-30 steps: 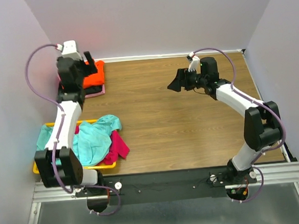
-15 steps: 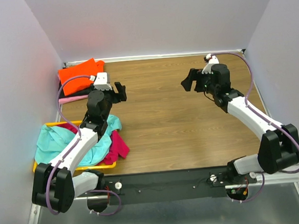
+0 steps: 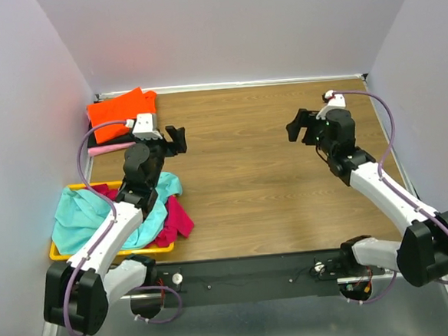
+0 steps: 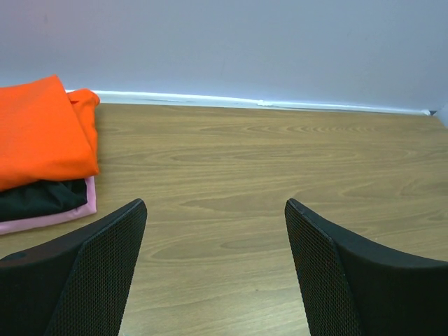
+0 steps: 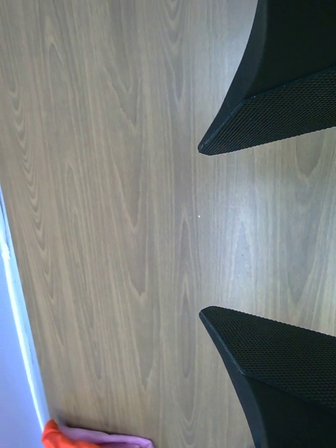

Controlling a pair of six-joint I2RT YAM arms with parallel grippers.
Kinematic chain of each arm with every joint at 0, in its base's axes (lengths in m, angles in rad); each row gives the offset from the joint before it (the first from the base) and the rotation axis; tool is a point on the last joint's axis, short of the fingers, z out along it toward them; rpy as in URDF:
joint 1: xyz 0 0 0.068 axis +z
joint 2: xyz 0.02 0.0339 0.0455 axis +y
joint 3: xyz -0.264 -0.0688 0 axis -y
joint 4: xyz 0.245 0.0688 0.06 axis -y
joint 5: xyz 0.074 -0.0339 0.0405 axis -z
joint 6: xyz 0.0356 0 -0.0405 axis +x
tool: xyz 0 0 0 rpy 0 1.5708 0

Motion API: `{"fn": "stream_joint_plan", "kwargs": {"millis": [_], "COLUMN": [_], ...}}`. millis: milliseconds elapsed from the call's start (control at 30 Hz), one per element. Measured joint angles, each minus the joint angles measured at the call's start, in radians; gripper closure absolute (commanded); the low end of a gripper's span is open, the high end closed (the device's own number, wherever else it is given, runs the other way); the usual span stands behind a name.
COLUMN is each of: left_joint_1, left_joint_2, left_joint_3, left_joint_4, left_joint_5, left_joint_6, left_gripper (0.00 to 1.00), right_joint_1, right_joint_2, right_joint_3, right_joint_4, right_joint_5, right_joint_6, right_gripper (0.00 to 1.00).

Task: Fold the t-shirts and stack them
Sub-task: Reset both grippers

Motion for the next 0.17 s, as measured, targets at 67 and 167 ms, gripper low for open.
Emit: {"fn": "stream_joint_plan", "kwargs": {"millis": [67, 167], "left_joint_1": [0.000, 0.000], "left_joint_2": [-0.006, -0.011], "left_joint_3": [-0.006, -0.014], "left_joint_4": [0.004, 0.005], "left_joint_5": [0.000, 0.000], "left_joint_6": [0.000, 0.001], "left_gripper": [0.12, 0.12], "right_joint_1": [-0.001, -0.001], "right_joint_2": [-0.017, -0.020], "right_joint_3": [-0.011, -0.021], "right_joint_4": [0.010, 0.014], "right_joint_5": [0.020, 0.039], "right_joint_6": [0.000, -0.001], "right_gripper": [0.04, 0.04]}}
